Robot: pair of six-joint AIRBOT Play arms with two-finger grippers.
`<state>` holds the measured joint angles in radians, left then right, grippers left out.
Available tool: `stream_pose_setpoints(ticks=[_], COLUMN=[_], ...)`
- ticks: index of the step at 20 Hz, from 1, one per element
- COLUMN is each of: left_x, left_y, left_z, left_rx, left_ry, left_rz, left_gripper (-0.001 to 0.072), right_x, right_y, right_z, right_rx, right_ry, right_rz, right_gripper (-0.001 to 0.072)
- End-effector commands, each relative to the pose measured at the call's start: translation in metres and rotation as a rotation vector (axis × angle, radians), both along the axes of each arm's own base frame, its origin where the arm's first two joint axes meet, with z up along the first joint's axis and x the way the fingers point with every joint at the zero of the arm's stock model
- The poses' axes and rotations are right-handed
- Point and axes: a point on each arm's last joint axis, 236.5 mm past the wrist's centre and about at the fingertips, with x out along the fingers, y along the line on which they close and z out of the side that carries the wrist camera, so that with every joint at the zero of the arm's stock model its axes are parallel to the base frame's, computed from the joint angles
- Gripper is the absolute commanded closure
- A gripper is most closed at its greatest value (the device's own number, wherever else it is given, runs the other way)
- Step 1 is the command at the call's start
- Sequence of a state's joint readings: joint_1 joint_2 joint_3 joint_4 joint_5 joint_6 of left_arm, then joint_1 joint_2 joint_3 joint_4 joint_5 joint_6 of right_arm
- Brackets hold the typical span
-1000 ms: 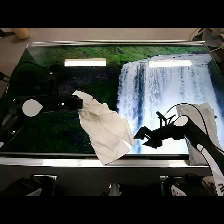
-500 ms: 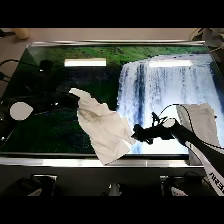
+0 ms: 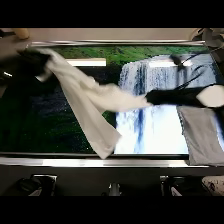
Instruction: Fold the shirts.
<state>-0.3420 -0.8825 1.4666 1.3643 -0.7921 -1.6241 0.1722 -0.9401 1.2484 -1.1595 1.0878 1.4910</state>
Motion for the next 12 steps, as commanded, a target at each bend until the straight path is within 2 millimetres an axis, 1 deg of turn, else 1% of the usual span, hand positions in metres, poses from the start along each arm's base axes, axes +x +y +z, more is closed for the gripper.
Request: stream_pose_setpoints(ticks=[1,2,3,4,5,6,7,8,9,10,11,12], left_x=[-0.08,-0.106,-0.131,-0.149,-0.159,-0.167,-0.168,-0.161,-0.149,-0.131,-0.108,-0.078], left_y=[0.049,0.058,0.066,0.072,0.076,0.082,0.085,0.087,0.087,0.084,0.08,0.074], left_z=[0.169,0.2,0.227,0.245,0.259,0.271,0.279,0.283,0.283,0.281,0.277,0.268], left_rx=[-0.116,-0.146,-0.178,-0.205,-0.229,-0.252,-0.262,-0.258,-0.25,-0.238,-0.224,-0.201], left_ry=[-0.387,-0.474,-0.555,-0.618,-0.671,-0.725,-0.766,-0.787,-0.797,-0.798,-0.795,-0.774], left_rz=[0.067,0.071,0.073,0.075,0.081,0.091,0.107,0.125,0.141,0.156,0.17,0.182], left_gripper=[0.0681,0.0681,0.0681,0.0681,0.068,0.0681,0.0681,0.0681,0.0681,0.0681,0.0682,0.0682], right_x=[-0.067,-0.093,-0.115,-0.131,-0.14,-0.143,-0.142,-0.137,-0.13,-0.123,-0.115,-0.108], right_y=[-0.081,-0.087,-0.091,-0.094,-0.095,-0.096,-0.095,-0.094,-0.091,-0.085,-0.077,-0.065], right_z=[0.211,0.244,0.265,0.277,0.28,0.276,0.267,0.256,0.24,0.222,0.2,0.171], right_rx=[-0.068,-0.035,0.004,0.05,0.088,0.113,0.123,0.115,0.097,0.081,0.063,0.046], right_ry=[-0.54,-0.63,-0.69,-0.717,-0.712,-0.685,-0.639,-0.59,-0.525,-0.449,-0.352,-0.221], right_rz=[-0.257,-0.274,-0.288,-0.305,-0.319,-0.329,-0.337,-0.338,-0.332,-0.315,-0.289,-0.25], right_gripper=[0.0695,0.0695,0.0695,0.0695,0.0695,0.0694,0.0694,0.0694,0.0694,0.0694,0.0694,0.0694])
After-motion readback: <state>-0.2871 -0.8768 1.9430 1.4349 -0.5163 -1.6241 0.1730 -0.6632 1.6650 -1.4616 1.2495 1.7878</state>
